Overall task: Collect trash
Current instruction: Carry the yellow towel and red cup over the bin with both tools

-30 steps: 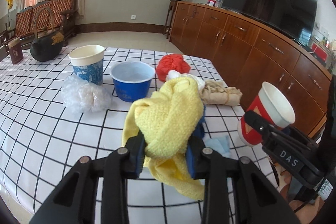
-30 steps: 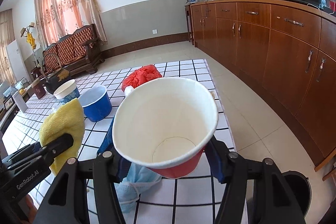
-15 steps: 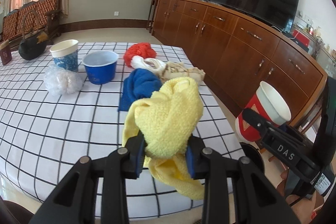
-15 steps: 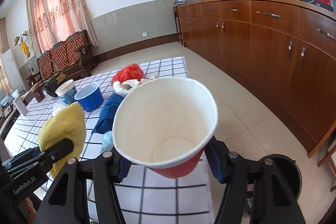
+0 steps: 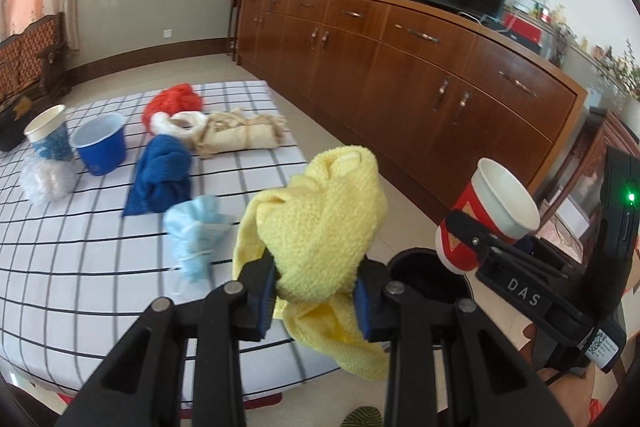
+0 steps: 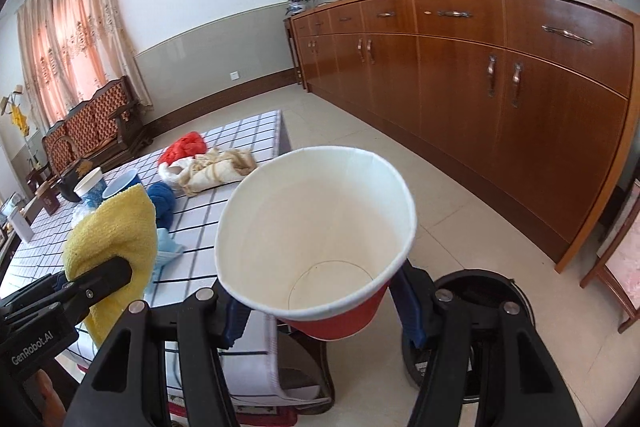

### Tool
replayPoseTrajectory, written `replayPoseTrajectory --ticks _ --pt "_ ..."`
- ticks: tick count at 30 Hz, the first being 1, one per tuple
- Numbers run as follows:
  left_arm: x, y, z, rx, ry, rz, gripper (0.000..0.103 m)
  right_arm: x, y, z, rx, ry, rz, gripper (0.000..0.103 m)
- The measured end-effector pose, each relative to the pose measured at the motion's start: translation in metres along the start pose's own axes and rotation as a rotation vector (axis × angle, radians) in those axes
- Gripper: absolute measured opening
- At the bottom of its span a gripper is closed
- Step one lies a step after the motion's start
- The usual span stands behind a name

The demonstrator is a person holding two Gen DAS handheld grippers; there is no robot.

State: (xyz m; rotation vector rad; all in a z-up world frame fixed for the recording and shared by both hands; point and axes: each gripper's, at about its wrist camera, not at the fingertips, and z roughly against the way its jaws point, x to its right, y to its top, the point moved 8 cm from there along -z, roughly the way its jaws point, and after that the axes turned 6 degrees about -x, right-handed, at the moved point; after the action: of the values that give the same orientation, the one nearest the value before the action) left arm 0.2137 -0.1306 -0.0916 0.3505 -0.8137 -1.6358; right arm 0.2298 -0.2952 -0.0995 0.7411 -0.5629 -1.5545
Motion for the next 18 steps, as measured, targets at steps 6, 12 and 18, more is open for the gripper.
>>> replayPoseTrajectory --ticks 6,12,18 --pt "0.05 -0.003 -0.021 -0.042 -0.065 -0.06 0.033 0.058 -0.01 0.003 -0.03 -0.057 -0.073 0.063" --pt "0.103 -0.016 -0.052 -0.109 -0.131 -0.118 0.033 0.132 -0.028 -0.007 -0.103 -0.14 -0.171 0.063" --pt "0.138 -0.034 -0.096 -0.203 -0.165 -0.122 0.033 0.188 -0.057 -0.022 -0.193 -0.203 -0.266 0.063"
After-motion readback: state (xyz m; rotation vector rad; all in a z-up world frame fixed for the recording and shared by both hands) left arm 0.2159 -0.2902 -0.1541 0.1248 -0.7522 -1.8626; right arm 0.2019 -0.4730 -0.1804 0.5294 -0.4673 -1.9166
